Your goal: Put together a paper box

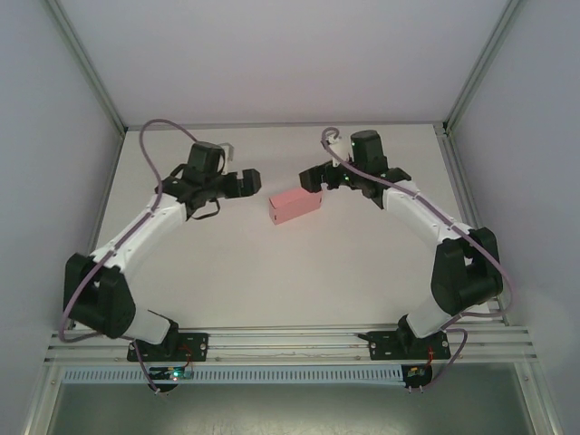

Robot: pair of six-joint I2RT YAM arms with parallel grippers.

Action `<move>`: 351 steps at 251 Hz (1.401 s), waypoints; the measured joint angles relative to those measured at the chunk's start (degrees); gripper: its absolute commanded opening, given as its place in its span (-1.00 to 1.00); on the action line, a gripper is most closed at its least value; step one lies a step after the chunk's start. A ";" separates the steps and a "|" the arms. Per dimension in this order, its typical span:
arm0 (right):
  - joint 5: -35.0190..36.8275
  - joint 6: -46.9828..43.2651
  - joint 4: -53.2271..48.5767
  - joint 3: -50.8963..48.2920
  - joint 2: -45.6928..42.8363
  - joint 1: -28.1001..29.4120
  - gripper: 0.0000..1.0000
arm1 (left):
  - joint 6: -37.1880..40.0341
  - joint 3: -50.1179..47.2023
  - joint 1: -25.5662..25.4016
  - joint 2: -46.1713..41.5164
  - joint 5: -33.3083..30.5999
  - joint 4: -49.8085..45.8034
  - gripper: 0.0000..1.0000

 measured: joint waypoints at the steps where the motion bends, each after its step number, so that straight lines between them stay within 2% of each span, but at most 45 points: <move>1: -0.13 -0.98 -0.26 0.15 -0.02 0.11 0.96 | 0.02 -0.04 0.09 -0.20 -0.24 -0.15 0.99; 39: -2.43 -33.59 -12.57 3.89 -0.13 4.42 0.97 | 0.57 -5.53 4.00 -9.18 -8.57 -3.15 0.99; 57: -2.78 -45.97 -19.98 7.48 1.53 6.10 0.96 | 0.52 -9.35 5.27 -12.96 -12.13 -4.52 0.99; 83: -2.16 -58.38 -29.24 17.16 8.28 7.17 0.96 | 0.07 -14.12 5.70 -15.89 -15.56 -5.97 0.99; 111: 1.40 -65.26 -34.73 26.34 17.31 7.26 0.96 | -0.50 -17.75 5.73 -16.74 -17.35 -7.23 0.99; 162: 10.01 -69.26 -42.66 38.64 32.04 7.61 0.69 | -1.31 -19.91 5.88 -17.46 -18.23 -8.02 1.00; 181: 13.09 -69.00 -43.47 40.46 34.97 7.89 0.39 | -1.46 -20.20 6.01 -17.97 -18.21 -8.02 1.00; 193: 14.95 -68.04 -43.47 40.54 35.71 8.13 -0.02 | -1.60 -20.22 6.01 -18.08 -18.21 -8.02 1.00; 200: 15.93 -67.87 -43.34 40.52 35.91 8.37 -0.17 | -1.64 -20.22 6.01 -18.12 -18.21 -8.02 1.00; 229: 18.43 -66.07 -39.56 38.60 34.51 8.96 -0.30 | -1.66 -20.22 6.01 -18.43 -18.18 -8.02 1.00; 246: 20.17 -64.50 -34.23 33.33 31.54 9.25 -0.35 | -1.73 -20.22 6.01 -18.97 -18.18 -8.02 1.00; 256: 21.79 -63.36 -30.73 29.20 29.11 9.51 -0.45 | -1.84 -20.26 6.01 -19.39 -18.21 -8.00 1.00; 270: 24.57 -62.07 -25.64 23.65 25.83 10.01 -0.42 | -2.03 -20.59 6.01 -20.17 -18.21 -7.96 1.00; 304: 37.11 -59.34 -7.98 8.74 17.86 12.72 -0.40 | -2.95 -22.27 6.01 -21.90 -18.23 -7.82 1.00; 317: 42.18 -58.34 -1.16 3.56 16.02 14.60 -0.31 | -3.39 -22.93 6.03 -22.32 -18.32 -7.72 1.00; 339: 46.27 -55.52 6.10 -2.97 14.84 17.40 -0.10 | -3.80 -23.98 6.03 -22.86 -18.67 -7.52 0.99; 351: 47.15 -53.79 9.64 -6.71 14.19 18.64 -0.09 | -3.98 -24.39 6.03 -22.99 -18.64 -7.41 1.00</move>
